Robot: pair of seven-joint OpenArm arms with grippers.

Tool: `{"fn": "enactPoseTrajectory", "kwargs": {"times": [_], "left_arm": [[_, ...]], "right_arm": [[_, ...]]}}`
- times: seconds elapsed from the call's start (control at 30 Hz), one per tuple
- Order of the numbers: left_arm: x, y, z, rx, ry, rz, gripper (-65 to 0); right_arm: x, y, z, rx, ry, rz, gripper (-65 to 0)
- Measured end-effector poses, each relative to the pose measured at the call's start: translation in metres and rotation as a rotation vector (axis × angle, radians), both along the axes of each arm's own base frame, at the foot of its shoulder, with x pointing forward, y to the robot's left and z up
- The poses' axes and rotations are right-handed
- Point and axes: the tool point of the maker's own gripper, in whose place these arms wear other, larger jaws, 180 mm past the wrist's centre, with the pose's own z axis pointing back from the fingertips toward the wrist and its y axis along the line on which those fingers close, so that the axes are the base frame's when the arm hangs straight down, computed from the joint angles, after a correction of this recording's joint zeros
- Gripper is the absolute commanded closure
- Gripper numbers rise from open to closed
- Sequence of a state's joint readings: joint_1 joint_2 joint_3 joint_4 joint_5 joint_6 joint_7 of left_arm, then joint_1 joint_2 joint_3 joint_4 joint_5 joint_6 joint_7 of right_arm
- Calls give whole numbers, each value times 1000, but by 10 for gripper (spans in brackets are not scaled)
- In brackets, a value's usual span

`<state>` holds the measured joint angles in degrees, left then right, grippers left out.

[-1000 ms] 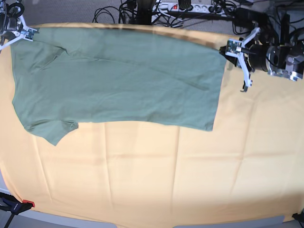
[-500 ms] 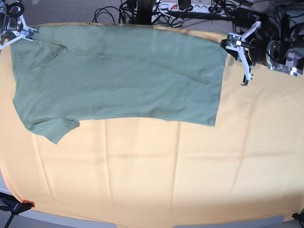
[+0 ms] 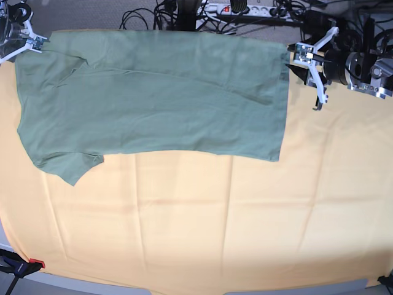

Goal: Fold the T-shirt properly
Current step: 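Release the shirt and move both grippers to the hem-side edge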

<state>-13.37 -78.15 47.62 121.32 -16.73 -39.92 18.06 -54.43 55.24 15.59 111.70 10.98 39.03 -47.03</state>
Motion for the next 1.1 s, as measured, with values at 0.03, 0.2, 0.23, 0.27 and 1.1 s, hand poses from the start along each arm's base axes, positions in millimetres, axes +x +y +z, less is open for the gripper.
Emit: {"fn": "enactPoseTrajectory", "kwargs": {"times": [0.03,0.2,0.23,0.27,1.1], "left_arm": [[1,0,0,0,-2,0,-236],[2,4,-1,24,-9,2,-236],[3,3,-1,22,-13,2,-236],[6,3,1,21,-22,2,-236],[150,5,70,-119,-338,389,-240]], "right_arm": [[0,-1,0,-3,2,-1,-349],[11,9,8,-4,-55,4,-349],[13,9,11,-21,-60,7,-349],[12,11,14,-32,-53,5,-349],[83,21,128,313,-368,-278,-349]]}}
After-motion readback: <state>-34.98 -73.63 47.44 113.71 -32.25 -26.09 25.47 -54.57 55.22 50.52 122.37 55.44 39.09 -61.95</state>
